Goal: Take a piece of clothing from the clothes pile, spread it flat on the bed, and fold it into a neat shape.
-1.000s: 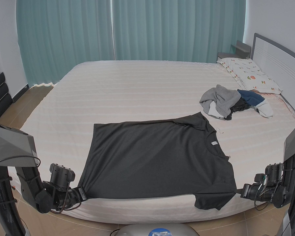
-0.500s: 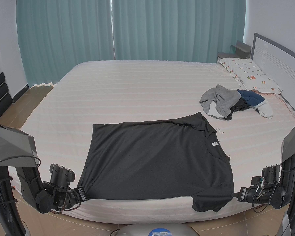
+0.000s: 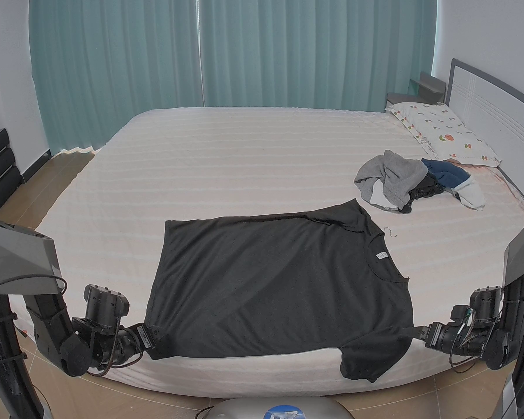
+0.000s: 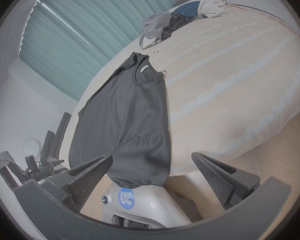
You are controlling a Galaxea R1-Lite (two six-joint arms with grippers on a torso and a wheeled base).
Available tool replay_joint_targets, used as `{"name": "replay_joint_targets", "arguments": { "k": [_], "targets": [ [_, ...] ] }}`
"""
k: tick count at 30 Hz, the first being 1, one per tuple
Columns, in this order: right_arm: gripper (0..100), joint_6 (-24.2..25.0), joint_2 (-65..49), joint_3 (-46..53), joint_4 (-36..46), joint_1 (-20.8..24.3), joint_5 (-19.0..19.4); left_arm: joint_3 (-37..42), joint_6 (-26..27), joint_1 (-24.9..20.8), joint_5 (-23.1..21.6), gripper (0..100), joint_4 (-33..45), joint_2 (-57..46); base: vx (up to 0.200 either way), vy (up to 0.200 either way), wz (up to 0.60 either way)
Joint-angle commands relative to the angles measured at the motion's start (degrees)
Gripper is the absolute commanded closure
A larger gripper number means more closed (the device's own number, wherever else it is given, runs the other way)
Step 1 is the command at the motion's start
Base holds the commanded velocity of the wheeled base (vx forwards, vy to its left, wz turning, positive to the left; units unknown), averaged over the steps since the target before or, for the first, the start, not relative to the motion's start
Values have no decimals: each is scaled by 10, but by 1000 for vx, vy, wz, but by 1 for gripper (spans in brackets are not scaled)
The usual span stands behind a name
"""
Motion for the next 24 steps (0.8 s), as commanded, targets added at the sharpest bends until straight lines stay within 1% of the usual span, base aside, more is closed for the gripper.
{"name": "replay_joint_targets", "arguments": {
  "k": [1,3,5,8,14,17,19,23,24],
  "targets": [
    [0,49,-52,10,-11,5,6,0,0,7,-11,0,-17,-40,0,0,0],
    [0,87,-71,10,-25,19,9,0,-1,7,-23,0,-18,-49,0,0,0],
    [0,106,-75,10,-27,32,8,3,-1,6,-33,0,-20,-49,0,0,0],
    [0,115,-75,10,-27,43,8,0,-3,8,-38,0,-20,-47,0,0,0],
    [0,125,-73,10,-27,44,10,-4,-4,9,-40,0,-20,-43,0,0,0],
    [0,142,-75,10,-27,49,9,-14,-30,12,-38,0,-20,-44,0,0,0],
    [0,145,-75,10,-27,52,9,-17,-47,12,-39,0,-20,-44,0,200,0],
    [0,146,-75,9,-27,52,9,-17,-47,12,-39,0,-21,-42,0,200,0],
    [0,146,-75,8,-27,52,9,-17,-47,11,-39,0,-21,-42,0,0,0]
  ]
}}
